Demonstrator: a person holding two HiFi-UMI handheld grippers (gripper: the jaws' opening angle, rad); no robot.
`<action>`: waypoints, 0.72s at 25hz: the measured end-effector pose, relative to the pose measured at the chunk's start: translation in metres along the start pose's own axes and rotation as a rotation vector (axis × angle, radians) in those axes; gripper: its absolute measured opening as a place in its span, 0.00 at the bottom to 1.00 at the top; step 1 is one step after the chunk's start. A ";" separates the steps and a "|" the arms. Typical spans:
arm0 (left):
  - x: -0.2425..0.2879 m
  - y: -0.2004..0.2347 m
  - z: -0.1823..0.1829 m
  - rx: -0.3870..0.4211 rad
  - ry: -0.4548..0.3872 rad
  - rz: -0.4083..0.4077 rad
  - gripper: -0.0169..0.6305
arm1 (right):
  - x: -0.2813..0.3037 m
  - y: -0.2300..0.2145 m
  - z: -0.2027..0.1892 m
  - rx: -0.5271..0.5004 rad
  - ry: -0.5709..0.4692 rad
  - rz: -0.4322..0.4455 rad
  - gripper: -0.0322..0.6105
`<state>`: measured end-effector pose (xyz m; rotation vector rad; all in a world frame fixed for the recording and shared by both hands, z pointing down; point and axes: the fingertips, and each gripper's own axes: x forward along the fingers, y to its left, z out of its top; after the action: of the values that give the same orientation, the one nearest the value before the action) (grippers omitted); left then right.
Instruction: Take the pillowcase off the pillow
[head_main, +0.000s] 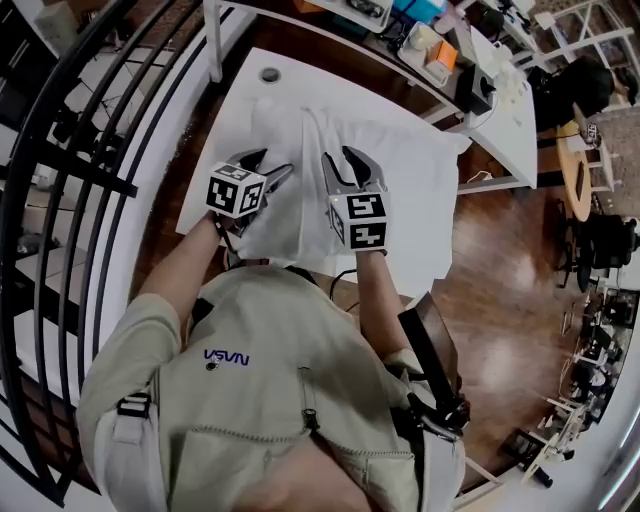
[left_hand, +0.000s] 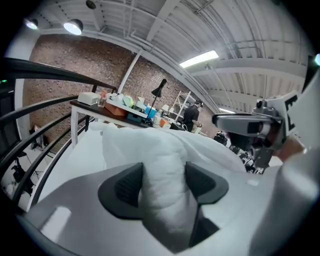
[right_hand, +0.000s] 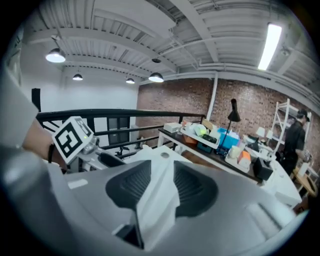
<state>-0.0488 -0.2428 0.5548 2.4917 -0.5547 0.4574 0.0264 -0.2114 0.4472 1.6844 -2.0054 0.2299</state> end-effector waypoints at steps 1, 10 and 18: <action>0.000 -0.004 -0.002 0.021 0.005 -0.005 0.43 | 0.010 0.000 -0.001 -0.015 0.017 0.009 0.26; -0.020 -0.033 -0.006 0.277 -0.034 0.072 0.09 | 0.061 0.002 -0.045 -0.245 0.255 0.041 0.06; -0.068 -0.031 -0.011 0.187 -0.125 0.049 0.09 | 0.016 -0.094 -0.063 -0.082 0.223 -0.153 0.06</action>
<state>-0.0946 -0.1929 0.5210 2.7043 -0.6492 0.3900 0.1318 -0.2184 0.4916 1.6718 -1.6939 0.2652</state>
